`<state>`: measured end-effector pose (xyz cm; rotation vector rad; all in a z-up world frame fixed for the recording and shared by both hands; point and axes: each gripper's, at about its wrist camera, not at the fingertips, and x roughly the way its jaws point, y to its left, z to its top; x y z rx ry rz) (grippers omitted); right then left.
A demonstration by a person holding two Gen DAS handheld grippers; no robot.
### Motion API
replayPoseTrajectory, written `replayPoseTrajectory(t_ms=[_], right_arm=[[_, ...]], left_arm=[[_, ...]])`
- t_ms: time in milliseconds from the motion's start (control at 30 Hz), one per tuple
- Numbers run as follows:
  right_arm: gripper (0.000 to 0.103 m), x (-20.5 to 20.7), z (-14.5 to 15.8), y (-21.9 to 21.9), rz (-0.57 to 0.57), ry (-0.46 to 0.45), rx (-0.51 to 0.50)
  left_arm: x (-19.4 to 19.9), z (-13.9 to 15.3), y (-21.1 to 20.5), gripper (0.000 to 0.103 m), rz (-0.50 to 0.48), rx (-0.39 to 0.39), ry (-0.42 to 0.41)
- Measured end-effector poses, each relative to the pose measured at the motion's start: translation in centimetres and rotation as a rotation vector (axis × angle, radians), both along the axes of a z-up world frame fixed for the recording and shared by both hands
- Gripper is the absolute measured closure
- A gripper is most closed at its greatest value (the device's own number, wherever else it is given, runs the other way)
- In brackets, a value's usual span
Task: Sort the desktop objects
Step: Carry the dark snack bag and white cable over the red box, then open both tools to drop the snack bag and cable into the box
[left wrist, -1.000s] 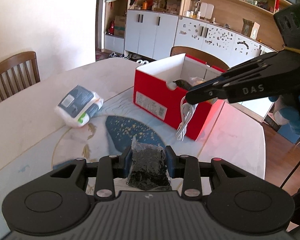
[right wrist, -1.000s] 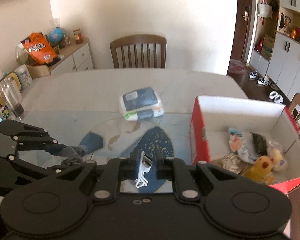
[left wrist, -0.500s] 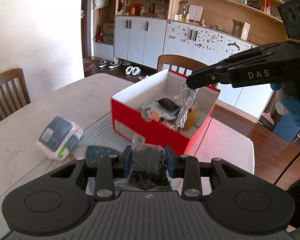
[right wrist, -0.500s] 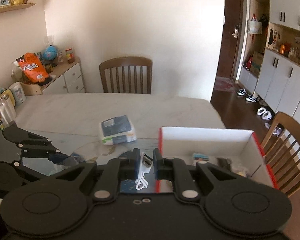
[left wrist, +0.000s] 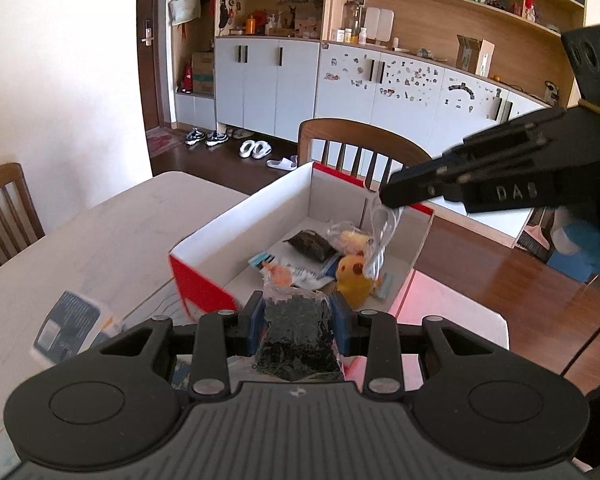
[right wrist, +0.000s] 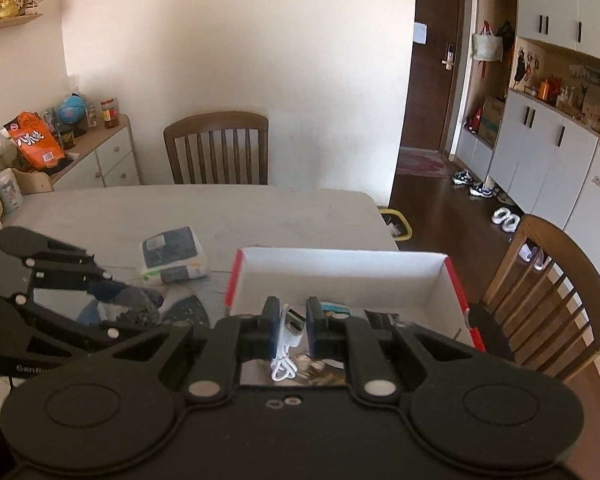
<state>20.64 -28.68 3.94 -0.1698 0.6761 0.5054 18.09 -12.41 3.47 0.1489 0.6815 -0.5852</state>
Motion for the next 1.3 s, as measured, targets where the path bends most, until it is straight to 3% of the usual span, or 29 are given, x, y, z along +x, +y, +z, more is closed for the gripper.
replayPoseTrajectory(t_ms=[533, 967, 1133, 1300], right_arm=[[0.090, 2.8, -2.5, -2.5, 0.046, 0.081, 0.013], [0.090, 4.8, -5.8, -2.4, 0.081, 0.179, -0.019], [0.090, 5.0, -6.8, -2.2, 0.105, 0.211, -0.031], [0.090, 5.2, -7.5, -1.8, 0.132, 0.232, -0.042]], left_arm=[[6.6, -2.4, -5.0, 0.070, 0.027, 0.084, 0.046], [12.7, -6.6, -8.0, 0.070, 0.093, 0.187, 0.177], [14.8, -7.8, -8.6, 0.069, 0.121, 0.191, 0.234], [16.0, -8.8, -9.6, 0.069, 0.107, 0.238, 0.248]])
